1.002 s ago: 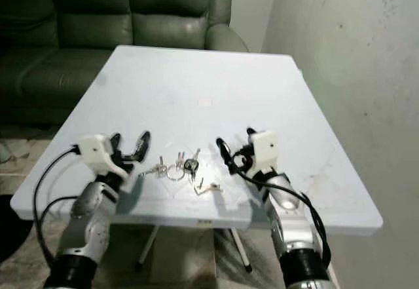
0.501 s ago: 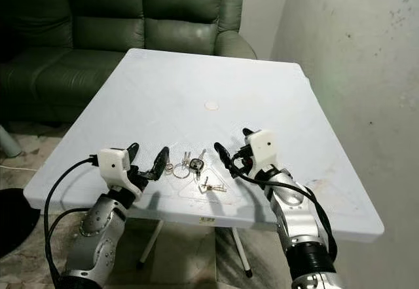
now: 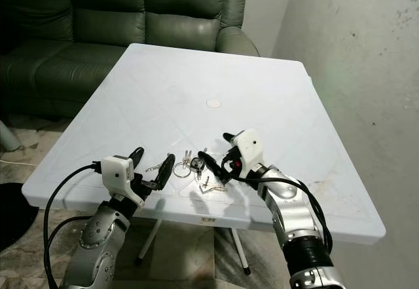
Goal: Hang keys on a hook
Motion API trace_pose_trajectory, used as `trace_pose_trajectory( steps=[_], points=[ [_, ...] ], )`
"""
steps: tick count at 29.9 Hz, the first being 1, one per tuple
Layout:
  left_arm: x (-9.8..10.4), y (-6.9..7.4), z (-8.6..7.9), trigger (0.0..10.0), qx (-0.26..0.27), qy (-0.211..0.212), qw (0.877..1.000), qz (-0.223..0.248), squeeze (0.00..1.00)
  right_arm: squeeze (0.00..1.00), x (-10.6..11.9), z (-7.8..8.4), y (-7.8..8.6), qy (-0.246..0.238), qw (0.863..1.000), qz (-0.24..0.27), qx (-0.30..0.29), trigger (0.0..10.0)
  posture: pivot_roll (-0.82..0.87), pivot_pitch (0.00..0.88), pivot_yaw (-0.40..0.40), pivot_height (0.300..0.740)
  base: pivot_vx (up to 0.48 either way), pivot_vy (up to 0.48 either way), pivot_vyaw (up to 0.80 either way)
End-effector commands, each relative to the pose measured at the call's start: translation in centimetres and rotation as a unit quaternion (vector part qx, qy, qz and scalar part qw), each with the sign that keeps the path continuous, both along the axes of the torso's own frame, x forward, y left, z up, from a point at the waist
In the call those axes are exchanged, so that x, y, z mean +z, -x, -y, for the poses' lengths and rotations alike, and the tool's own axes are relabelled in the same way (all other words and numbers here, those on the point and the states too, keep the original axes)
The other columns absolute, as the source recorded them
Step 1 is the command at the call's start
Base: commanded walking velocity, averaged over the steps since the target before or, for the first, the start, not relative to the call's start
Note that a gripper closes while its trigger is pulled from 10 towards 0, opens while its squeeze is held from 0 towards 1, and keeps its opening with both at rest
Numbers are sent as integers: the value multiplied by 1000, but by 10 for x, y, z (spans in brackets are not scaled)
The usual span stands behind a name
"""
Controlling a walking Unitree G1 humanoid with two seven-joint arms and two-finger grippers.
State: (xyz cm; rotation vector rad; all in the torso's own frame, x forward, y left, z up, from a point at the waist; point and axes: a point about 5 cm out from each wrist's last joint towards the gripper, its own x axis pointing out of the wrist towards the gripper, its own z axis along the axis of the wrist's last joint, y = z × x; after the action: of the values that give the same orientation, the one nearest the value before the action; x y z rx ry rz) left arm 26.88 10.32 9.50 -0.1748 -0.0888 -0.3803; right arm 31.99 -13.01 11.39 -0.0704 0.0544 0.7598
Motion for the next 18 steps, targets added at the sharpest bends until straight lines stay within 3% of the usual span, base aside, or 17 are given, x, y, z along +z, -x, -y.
trace_pose_trajectory(
  steps=[1, 18],
  points=[
    [3, 2, 5, 10000, -10, -4, 1000, 6, 0, 0, 1, -4, 4, -2, 1000, -3, 17, 10000, 22, 0, -94, 740, 0, 0, 0],
    [4, 0, 6, 10000, -14, -10, 1000, 6, 0, 0, -15, -24, 10, 28, 994, -83, -64, 10000, 22, 0, -87, 740, 0, 0, 0]
  ],
)
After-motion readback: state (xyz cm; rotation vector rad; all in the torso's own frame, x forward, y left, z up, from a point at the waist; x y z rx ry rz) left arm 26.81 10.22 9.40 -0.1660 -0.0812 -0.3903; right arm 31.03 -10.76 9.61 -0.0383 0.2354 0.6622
